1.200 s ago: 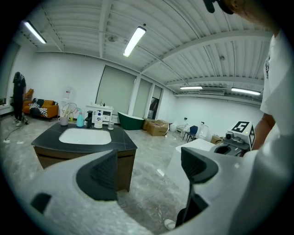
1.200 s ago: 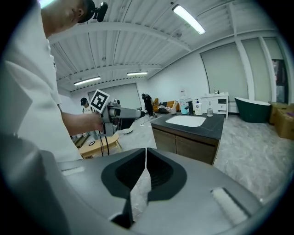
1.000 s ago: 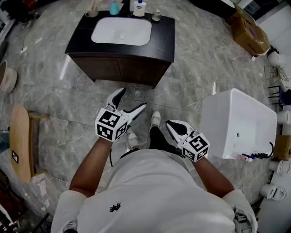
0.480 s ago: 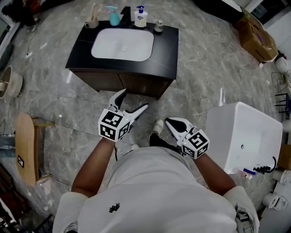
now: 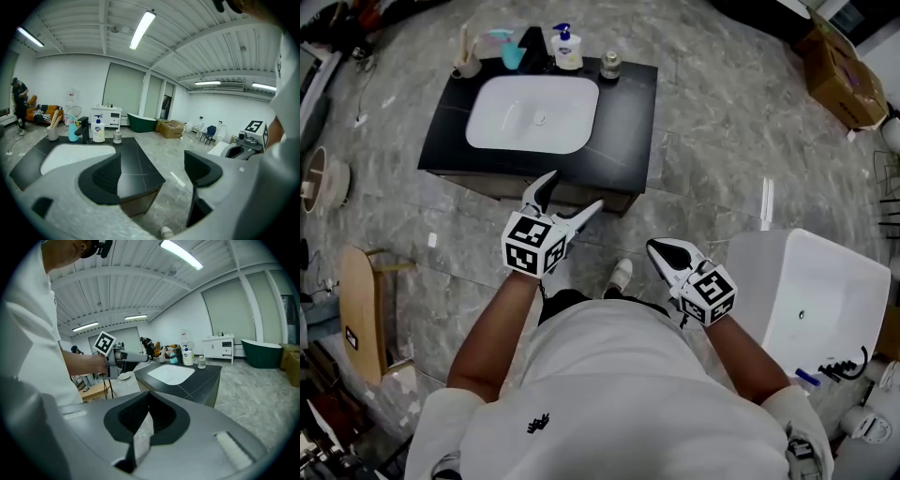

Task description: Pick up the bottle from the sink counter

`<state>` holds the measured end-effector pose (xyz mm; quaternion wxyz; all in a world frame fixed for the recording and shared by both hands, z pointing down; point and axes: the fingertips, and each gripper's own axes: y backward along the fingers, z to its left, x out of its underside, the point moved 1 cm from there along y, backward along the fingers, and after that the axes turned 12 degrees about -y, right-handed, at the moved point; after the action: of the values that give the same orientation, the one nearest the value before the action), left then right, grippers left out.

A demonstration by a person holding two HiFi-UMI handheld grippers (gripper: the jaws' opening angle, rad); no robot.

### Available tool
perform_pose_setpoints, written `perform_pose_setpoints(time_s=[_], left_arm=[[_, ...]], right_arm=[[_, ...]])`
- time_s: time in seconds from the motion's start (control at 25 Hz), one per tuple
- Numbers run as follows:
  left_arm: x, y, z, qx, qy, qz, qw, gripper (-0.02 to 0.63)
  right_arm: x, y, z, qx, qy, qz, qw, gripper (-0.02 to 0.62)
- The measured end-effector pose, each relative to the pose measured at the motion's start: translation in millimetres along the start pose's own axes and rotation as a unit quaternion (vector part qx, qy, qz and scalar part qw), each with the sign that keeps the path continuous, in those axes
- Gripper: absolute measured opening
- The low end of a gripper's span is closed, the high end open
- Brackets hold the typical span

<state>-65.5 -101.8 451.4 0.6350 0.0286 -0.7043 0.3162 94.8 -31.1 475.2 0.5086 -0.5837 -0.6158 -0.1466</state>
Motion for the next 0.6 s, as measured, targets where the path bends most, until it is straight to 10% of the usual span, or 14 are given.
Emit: perform_pose_setpoints(time_s=[0.6], left_arm=[[-15, -154, 124, 0.015, -0.023, 0.025, 0.9993, 0.413]], right_arm=[[-52, -48, -100, 0.082, -0.049, -0.013, 0.995, 0.012]])
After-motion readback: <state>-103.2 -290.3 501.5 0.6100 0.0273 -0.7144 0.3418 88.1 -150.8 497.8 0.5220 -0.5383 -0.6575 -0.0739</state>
